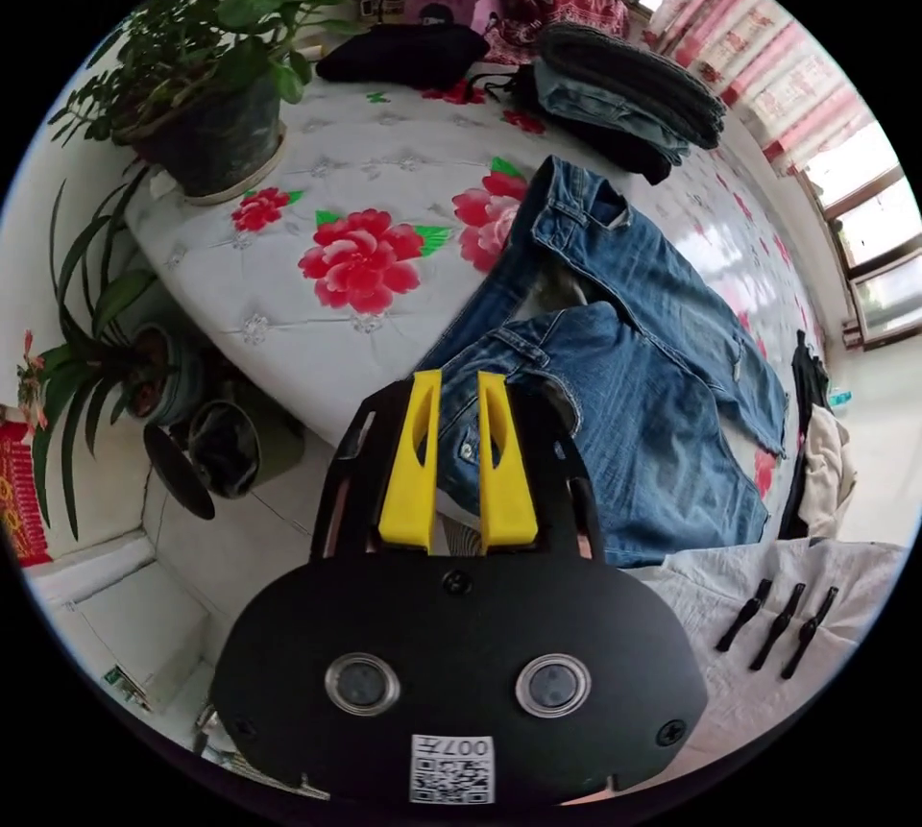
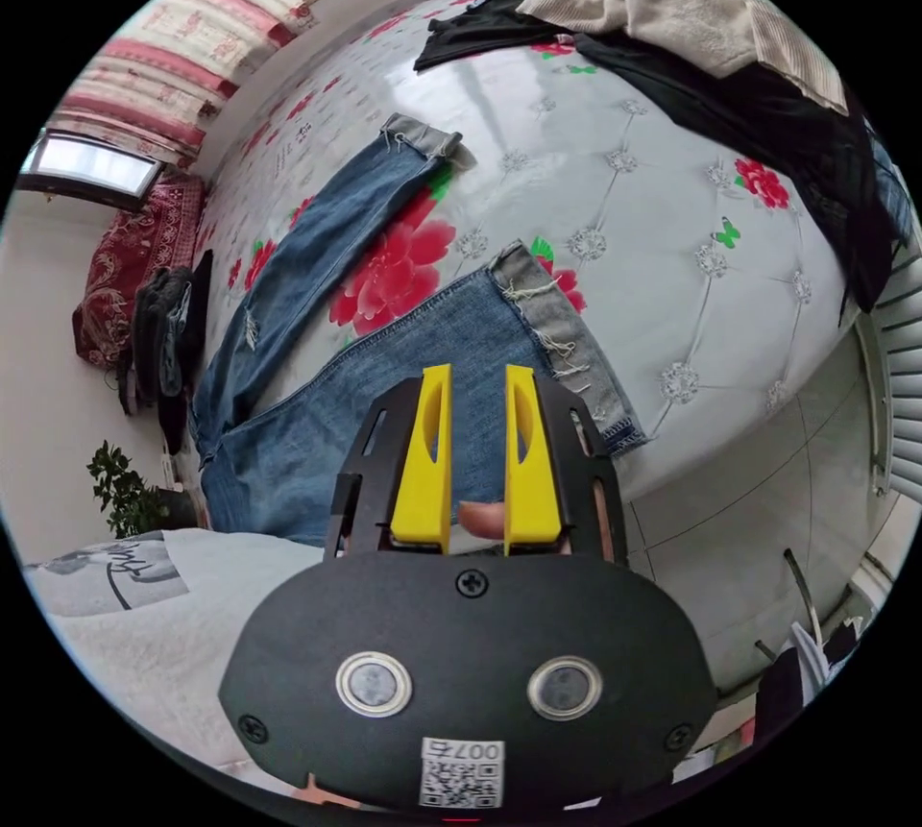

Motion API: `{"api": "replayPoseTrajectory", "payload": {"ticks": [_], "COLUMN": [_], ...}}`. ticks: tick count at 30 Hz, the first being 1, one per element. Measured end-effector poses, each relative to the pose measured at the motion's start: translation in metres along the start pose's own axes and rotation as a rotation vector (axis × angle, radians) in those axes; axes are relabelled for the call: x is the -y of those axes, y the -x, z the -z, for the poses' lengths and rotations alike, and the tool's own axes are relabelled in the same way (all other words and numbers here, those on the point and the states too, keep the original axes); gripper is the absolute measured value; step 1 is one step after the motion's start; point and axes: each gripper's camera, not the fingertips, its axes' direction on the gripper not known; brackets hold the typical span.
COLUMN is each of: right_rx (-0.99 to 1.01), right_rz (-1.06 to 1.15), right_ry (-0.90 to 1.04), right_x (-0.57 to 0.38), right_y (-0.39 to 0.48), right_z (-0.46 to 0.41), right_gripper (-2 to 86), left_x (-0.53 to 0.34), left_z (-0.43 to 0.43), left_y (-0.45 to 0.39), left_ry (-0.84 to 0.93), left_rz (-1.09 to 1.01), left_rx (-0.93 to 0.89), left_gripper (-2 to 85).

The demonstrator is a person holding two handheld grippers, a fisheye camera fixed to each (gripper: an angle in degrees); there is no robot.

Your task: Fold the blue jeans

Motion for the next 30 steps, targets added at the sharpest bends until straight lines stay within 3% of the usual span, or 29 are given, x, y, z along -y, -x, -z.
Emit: {"api": "replayPoseTrajectory", "payload": {"ticks": [4,8,11,13,17,20,25,28,30], "right_rx": [0.074,0.122,0.155,0.178,0.218,0.245,0.275,0.278,0.283], "right_rz": [0.114,0.221,0.26,0.256,0.229,0.23,0.298,0.308,0.303], "right_ry": [-0.024,0.005,0.051,0.068,0.066,0.076,0.104,0.114,0.114], "right_x": [0.007,0.005,0.0,-0.002,-0.001,0.002,0.005,0.005,0.004], "right_y": [0.035,0.063,0.072,0.07,0.063,0.066,0.088,0.093,0.093], "right_z": [0.004,0.002,-0.001,0.0,0.003,0.002,0.002,0.003,0.005], "right_gripper": [4.7,5.3,5.9,6.3,7.0,7.4,8.1,8.4,8.5], "left_x": [0.017,0.014,-0.007,-0.031,-0.049,-0.038,0.003,0.012,0.012], "left_z": [-0.057,-0.054,-0.029,0.012,0.038,0.021,-0.04,-0.066,-0.052], "left_y": [-0.019,-0.032,-0.039,-0.047,-0.053,-0.033,-0.018,-0.027,-0.036], "left_ry": [0.216,0.221,0.093,-0.12,-0.218,-0.173,0.077,0.185,0.136], "left_rz": [-0.121,-0.198,-0.24,-0.302,-0.4,-0.356,-0.395,-0.391,-0.38], "left_rx": [0.075,0.131,0.198,0.182,0.141,0.065,-0.131,-0.074,-0.032], "left_gripper": [9.9,6.3,0.3,-0.5,-0.6,0.5,12.3,11.1,9.1]}}
